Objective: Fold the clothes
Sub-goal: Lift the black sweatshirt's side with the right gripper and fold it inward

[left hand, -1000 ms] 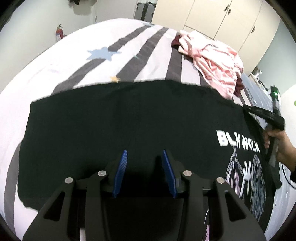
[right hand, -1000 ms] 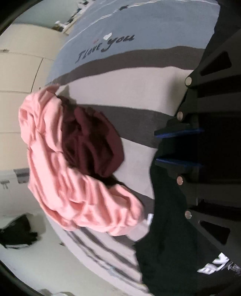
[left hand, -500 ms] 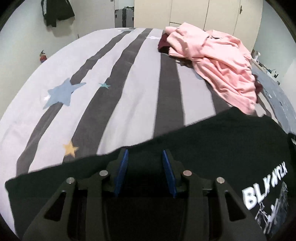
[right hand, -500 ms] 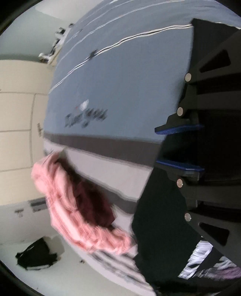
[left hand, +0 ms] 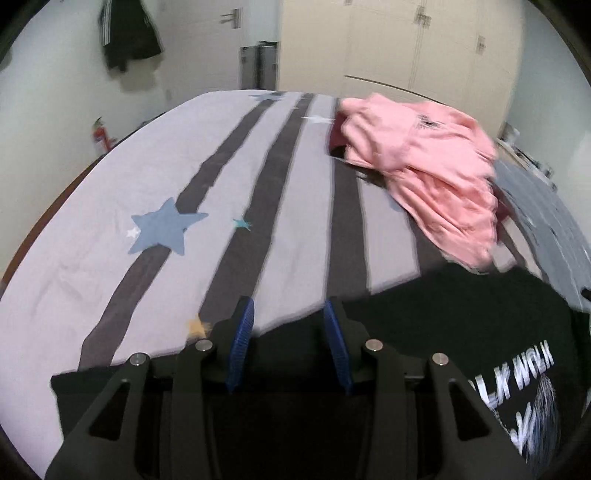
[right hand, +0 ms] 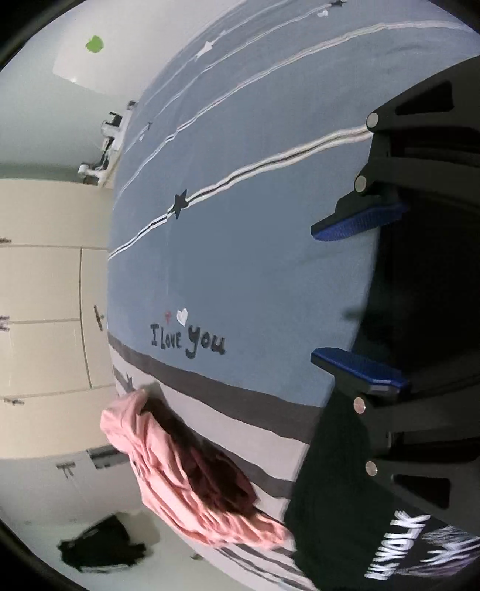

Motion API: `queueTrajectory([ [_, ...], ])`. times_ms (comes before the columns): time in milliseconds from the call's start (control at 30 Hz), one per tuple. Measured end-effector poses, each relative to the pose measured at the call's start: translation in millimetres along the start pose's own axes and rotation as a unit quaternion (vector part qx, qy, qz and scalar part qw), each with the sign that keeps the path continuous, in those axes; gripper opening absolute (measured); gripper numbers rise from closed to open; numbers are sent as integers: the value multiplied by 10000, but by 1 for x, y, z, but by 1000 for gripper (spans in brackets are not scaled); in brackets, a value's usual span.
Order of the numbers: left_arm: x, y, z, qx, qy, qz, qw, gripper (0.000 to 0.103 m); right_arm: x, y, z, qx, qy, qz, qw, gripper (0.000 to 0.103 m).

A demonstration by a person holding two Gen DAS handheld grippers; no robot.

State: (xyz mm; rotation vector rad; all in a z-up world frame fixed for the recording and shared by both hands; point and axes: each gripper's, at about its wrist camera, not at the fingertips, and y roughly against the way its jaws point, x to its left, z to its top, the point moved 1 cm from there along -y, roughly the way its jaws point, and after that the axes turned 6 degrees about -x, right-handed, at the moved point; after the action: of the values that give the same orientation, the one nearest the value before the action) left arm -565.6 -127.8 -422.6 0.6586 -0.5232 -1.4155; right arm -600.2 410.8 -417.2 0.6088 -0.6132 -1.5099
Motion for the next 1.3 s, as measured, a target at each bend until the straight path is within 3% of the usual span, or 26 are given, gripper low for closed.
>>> queueTrajectory([
  [100, -2, 13, -22, 159, -369, -78, 9992, 37, -10, 13, -22, 156, 144, -10, 9998, 56],
  [200, 12, -2, -44, 519, -496, 159, 9973, 37, -31, 11, -51, 467, 187, -219, 9985, 56],
  [300, 33, -19, -53, 594, -394, 288, 9970, 49, -63, -3, -70, 720, -205, -238, 9969, 59],
  [367, 33, -18, -44, 533, -311, 425, 9972, 52, -73, -1, -65, 660, -225, -272, 9972, 59],
  [567, 27, 38, -29, 92, 200, 203, 9996, 52, -94, 33, -52, 386, -93, -547, 9977, 59],
  [733, 17, 73, -57, 306, 80, 91, 9995, 52, -84, 83, -82, 388, -145, -239, 9989, 59],
  [833, 20, 67, -84, 621, -59, 365, 9974, 52, -71, 97, -115, 589, -70, -126, 9982, 59],
  [933, 54, 63, -116, 1029, -98, 1003, 9896, 52, -86, 91, -146, 894, -254, -368, 9950, 59],
  [1067, 97, 73, -115, 944, 632, 1512, 9819, 52, -138, 104, -157, 815, -1013, -913, 9873, 59],
  [1167, 100, 90, -106, 783, 826, 1430, 9832, 52, -171, 117, -157, 782, -1305, -1352, 9791, 59],
  [1300, 83, 112, -96, 589, 910, 1107, 9879, 52, -163, 126, -147, 705, -1261, -1083, 9836, 59],
])
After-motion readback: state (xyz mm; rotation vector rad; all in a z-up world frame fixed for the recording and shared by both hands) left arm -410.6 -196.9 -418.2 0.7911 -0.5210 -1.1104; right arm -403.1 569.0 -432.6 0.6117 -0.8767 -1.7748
